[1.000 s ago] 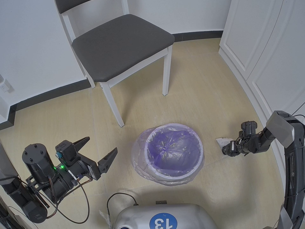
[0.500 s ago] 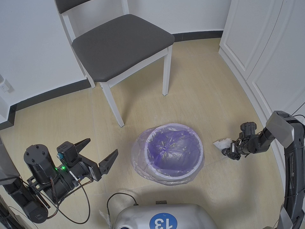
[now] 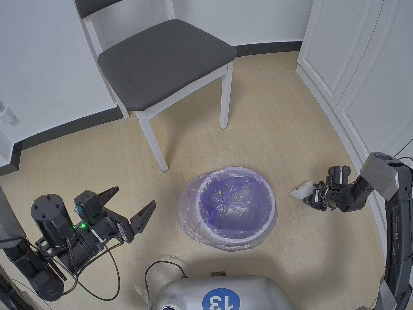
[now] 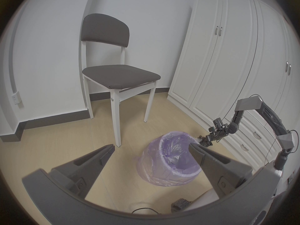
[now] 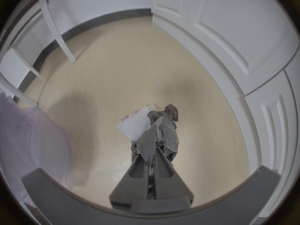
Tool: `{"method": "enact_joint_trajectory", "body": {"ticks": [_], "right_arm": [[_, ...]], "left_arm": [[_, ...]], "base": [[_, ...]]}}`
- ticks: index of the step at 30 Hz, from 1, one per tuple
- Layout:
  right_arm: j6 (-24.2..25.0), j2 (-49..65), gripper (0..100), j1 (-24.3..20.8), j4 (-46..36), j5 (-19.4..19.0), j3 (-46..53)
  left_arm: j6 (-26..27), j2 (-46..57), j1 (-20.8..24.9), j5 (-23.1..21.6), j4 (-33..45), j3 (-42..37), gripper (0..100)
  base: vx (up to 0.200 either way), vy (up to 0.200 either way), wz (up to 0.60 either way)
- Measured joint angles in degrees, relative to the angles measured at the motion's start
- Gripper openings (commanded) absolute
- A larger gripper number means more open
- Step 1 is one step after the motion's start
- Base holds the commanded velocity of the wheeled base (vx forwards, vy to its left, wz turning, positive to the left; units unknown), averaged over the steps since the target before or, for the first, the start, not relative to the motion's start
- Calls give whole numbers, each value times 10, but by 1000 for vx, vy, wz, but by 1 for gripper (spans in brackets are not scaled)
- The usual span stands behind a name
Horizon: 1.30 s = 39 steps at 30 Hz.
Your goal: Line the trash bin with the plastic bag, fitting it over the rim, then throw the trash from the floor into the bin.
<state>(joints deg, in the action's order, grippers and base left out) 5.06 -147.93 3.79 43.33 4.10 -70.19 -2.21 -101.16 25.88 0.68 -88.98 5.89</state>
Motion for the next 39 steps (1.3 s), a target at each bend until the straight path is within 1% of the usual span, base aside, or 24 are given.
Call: {"method": "enact_joint_trajectory", "body": {"ticks": [1, 4, 6, 8, 10, 14, 17, 20, 22, 25, 27, 29, 31, 34, 37, 38, 39], "right_arm": [[-2, 4, 0, -1, 39, -3, 6], [-7, 23, 0, -4, 113, -11, 18], [-9, 45, 0, -8, 140, -24, 26], [-10, 75, 0, -14, 147, -43, 33], [-12, 111, 0, -23, 134, -63, 42], [-13, 205, 0, -48, 72, -105, 68], [-1, 277, 0, -77, 40, -129, 93], [32, 341, 0, -120, 29, -155, 125], [53, 379, 0, -141, 24, -185, 147], [67, 418, 0, -157, 10, -232, 176], [70, 438, 0, -168, -10, -252, 197], [69, 453, 0, -182, -36, -261, 216], [65, 464, 0, -200, -55, -264, 228], [44, 478, 0, -232, -82, -266, 244], [6, 491, 0, -268, -112, -262, 261], [-9, 496, 0, -285, -122, -252, 268], [-13, 498, 0, -291, -125, -243, 271]], "left_arm": [[-4, 0, 1, 0, 0, 0, 100], [-12, 0, 1, 2, 0, -1, 100], [-16, 1, 0, 3, 0, -2, 100], [-18, 3, -3, 5, 0, -2, 100], [-20, 5, -7, 8, 0, -2, 100], [-12, 15, -16, 29, 0, -5, 100], [14, 26, -22, 63, 0, -11, 100], [52, 41, -29, 100, 0, -18, 100], [79, 52, -32, 128, 0, -23, 100], [99, 67, -36, 163, 0, -28, 100], [112, 79, -38, 181, 0, -30, 100], [130, 91, -42, 194, 0, -32, 100], [148, 100, -48, 197, 0, -34, 100], [164, 109, -60, 198, 0, -36, 100], [170, 115, -66, 200, 0, -39, 100], [172, 116, -69, 201, 0, -41, 100], [172, 116, -70, 201, 0, -43, 100]], "base": [[0, 0, 0], [0, 0, 0], [0, 0, 0], [0, 0, 0], [0, 0, 0], [0, 0, 0], [0, 0, 0], [0, 0, 0], [0, 0, 0], [0, 0, 0], [0, 0, 0], [0, 0, 0], [0, 0, 0], [0, 0, 0], [0, 0, 0], [0, 0, 0], [0, 0, 0]]}}
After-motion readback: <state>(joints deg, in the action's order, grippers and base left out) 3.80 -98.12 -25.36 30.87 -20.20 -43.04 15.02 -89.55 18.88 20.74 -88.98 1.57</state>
